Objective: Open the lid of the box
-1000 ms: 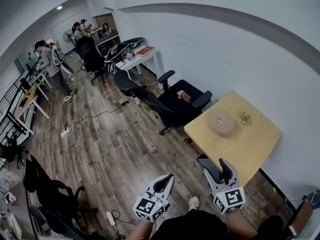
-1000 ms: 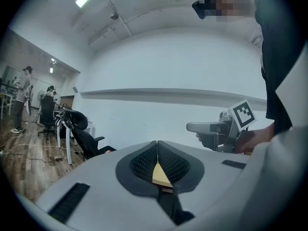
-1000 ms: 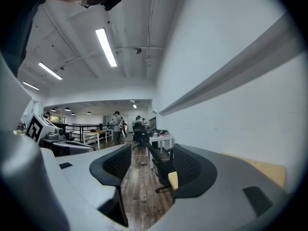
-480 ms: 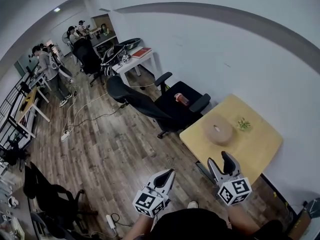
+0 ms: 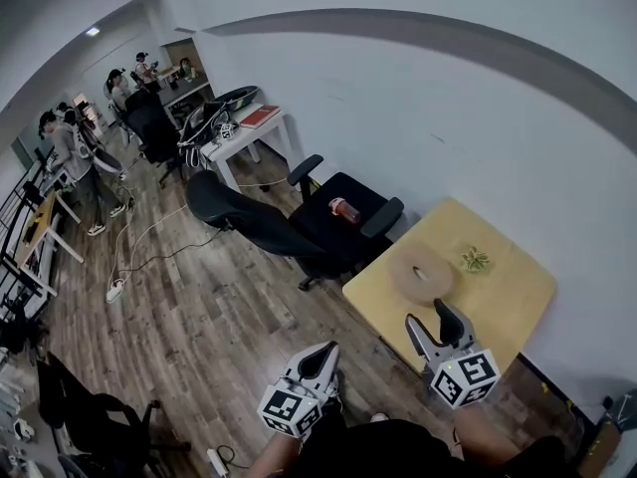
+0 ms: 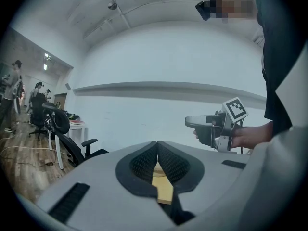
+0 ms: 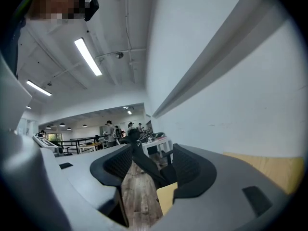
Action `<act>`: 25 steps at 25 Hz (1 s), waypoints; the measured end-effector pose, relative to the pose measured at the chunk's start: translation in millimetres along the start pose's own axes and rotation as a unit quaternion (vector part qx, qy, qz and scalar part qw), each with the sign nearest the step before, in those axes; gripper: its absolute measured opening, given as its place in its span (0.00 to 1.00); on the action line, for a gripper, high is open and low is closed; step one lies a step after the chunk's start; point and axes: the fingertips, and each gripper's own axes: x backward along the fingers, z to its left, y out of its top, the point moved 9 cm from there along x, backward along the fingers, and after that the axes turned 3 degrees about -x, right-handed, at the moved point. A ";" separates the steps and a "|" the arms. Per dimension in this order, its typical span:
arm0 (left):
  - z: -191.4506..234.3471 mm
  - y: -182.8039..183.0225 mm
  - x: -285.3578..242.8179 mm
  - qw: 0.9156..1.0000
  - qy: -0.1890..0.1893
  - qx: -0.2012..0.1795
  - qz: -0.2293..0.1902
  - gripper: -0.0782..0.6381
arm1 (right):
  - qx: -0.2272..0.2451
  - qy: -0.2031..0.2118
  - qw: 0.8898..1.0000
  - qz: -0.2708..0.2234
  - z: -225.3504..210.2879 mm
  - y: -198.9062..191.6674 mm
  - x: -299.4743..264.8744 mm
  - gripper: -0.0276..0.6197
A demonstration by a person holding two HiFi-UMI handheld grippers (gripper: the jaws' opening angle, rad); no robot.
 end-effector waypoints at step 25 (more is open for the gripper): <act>149.3 -17.8 -178.7 0.987 -0.152 0.024 0.036 0.14 | 0.007 -0.111 0.977 0.181 -90.9 -75.2 -152.5 0.55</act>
